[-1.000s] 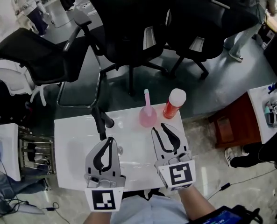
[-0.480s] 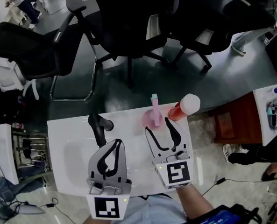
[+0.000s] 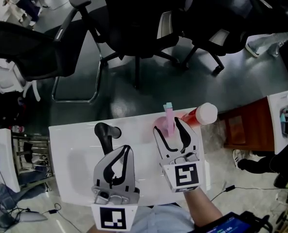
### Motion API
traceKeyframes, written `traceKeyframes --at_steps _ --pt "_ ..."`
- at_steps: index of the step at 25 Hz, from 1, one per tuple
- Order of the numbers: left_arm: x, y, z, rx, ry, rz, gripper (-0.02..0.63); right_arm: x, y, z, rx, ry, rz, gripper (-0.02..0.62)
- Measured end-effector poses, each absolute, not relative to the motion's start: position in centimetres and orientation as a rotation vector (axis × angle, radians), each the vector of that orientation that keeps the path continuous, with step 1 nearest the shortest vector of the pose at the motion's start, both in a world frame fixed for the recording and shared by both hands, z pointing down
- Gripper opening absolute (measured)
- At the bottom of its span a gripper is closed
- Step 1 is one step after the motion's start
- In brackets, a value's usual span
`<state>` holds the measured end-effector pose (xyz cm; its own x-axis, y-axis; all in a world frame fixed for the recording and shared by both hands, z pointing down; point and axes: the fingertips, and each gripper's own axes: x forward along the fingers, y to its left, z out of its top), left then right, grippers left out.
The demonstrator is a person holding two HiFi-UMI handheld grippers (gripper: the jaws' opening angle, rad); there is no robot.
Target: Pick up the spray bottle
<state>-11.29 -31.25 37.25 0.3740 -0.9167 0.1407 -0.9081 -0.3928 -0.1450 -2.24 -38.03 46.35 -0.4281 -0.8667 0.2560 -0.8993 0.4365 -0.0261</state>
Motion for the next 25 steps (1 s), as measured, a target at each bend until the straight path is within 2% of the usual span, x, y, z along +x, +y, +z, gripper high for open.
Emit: traceKeyframes --at_steps 25 --pt "-12.1 -31.8 37.4 -2.566 1.72 -0.318 0.015 -2.9 -39.1 47.6 1.524 -2.401 0.3 0.195"
